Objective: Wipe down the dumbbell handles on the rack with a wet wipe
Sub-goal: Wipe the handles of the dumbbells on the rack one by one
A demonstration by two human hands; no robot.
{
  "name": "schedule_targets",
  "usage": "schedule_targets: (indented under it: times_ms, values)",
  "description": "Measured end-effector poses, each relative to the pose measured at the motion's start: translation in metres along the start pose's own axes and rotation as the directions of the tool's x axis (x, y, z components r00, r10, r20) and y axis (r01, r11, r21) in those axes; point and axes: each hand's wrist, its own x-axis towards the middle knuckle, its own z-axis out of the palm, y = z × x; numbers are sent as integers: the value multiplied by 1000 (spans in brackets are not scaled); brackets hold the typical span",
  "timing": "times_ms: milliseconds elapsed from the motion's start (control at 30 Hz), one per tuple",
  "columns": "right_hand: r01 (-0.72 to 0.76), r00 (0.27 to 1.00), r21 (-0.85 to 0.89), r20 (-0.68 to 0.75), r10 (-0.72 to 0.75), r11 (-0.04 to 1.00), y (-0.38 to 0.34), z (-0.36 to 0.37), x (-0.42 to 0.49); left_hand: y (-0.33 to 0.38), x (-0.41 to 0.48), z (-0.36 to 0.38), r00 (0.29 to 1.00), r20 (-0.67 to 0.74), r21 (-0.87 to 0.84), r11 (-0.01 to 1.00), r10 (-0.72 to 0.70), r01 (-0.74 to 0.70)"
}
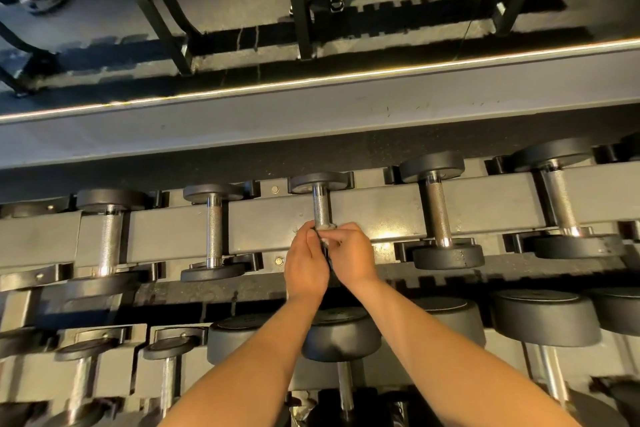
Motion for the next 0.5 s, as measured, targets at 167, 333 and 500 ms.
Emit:
schedule_targets:
  times_ms: [167,333,500]
  values:
    - [36,994,256,-112,-7,966,-17,-2,23,4,-2,-4,998,23,-53,997,51,-50]
    - [9,997,189,-72,5,982,-15,0,20,-2,-1,-12,996,87,-156,988,15,-1]
    - [-35,999,-35,25,35,999,-1,-3,-10,-9,-9,-15,998,55,-322,947,12,6]
